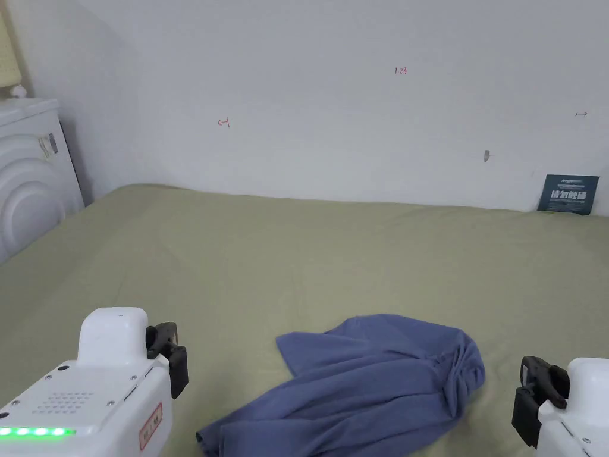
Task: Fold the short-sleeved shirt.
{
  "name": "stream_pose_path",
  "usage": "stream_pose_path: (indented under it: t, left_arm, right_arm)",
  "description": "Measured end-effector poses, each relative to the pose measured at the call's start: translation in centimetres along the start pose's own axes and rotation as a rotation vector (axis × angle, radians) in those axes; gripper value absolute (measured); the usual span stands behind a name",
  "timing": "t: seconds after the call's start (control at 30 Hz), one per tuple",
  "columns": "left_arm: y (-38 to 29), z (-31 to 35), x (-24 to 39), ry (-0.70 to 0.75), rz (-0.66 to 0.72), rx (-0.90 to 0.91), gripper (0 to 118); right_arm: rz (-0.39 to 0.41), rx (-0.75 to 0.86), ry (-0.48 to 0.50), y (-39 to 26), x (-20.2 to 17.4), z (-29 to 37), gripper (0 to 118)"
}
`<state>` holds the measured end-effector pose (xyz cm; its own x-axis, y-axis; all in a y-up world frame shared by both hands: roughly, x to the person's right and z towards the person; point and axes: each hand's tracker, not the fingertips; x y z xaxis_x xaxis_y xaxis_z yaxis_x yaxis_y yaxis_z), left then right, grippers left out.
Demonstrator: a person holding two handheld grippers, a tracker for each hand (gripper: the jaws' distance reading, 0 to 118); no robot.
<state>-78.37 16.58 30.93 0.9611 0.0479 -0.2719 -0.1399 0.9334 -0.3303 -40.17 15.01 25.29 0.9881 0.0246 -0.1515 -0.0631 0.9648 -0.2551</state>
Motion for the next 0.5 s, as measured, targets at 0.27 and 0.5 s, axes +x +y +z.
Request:
stream_pose_path:
  t: [0.27,0.5]
  left_arm:
    - [-4.0,-12.1,-3.0,-0.1,0.069,-0.46,0]
    - [-7.9,-19.7,-2.1,-0.083,0.026,-0.68,114]
  right_arm:
    - [0.021,-0.072,0.049,-1.6,-1.4,-2.7,1]
    - [0.035,-0.127,0.064,-2.9,-1.7,-4.4,1]
